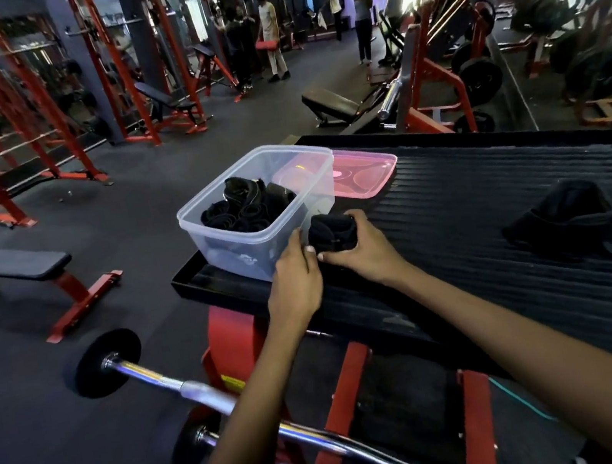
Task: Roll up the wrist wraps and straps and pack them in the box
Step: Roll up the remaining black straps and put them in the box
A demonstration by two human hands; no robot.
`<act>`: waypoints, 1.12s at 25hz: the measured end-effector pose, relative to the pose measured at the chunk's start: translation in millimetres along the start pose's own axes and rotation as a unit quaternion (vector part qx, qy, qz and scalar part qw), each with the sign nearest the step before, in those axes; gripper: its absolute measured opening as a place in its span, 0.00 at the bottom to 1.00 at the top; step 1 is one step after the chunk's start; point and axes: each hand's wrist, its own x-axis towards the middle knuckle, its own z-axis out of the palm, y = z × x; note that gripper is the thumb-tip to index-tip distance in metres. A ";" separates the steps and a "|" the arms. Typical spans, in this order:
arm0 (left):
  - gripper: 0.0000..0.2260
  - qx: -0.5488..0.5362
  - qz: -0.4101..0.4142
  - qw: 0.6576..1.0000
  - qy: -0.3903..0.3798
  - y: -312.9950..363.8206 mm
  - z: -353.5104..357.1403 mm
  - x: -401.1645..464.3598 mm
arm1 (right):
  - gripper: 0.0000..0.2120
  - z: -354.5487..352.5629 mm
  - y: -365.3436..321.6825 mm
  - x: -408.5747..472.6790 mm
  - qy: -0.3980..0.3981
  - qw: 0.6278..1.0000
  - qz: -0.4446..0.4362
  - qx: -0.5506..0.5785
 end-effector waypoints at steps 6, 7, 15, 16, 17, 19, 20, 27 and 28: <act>0.21 -0.034 0.010 0.997 -0.061 -5.9 1.7 1.2 | 0.62 -8.9 22.9 -0.2 -0.108 0.994 0.028 -0.011; 0.21 -0.036 0.006 0.998 -0.058 -4.4 1.2 0.9 | 0.63 -9.0 23.6 -0.7 -0.102 0.994 0.028 -0.015; 0.24 -0.037 -0.008 0.997 -0.062 -3.4 -0.4 -0.4 | 0.59 -13.9 3.9 -24.8 -0.054 0.996 0.076 -0.016; 0.23 -0.048 -0.004 0.998 -0.047 -1.3 -1.8 -1.8 | 0.58 -13.8 2.1 -30.9 -0.039 0.995 0.085 -0.019; 0.21 -0.063 0.009 0.998 -0.022 1.3 -4.1 -4.0 | 0.57 -14.0 1.0 -37.0 -0.022 0.995 0.096 -0.017; 0.17 -0.106 0.059 0.992 0.040 7.6 -9.2 -11.4 | 0.56 -16.5 0.2 -49.9 0.004 0.993 0.115 -0.003; 0.15 -0.128 0.089 0.986 0.066 12.3 -11.4 -16.1 | 0.55 -19.2 0.6 -56.2 0.008 0.993 0.122 0.004; 0.15 -0.210 0.195 0.957 0.045 70.4 23.9 -41.7 | 0.35 -58.1 -4.8 -98.7 0.112 0.987 0.115 0.028; 0.15 -0.219 0.199 0.955 0.007 78.4 34.7 -42.1 | 0.30 -65.4 -2.9 -105.0 0.145 0.982 0.116 0.028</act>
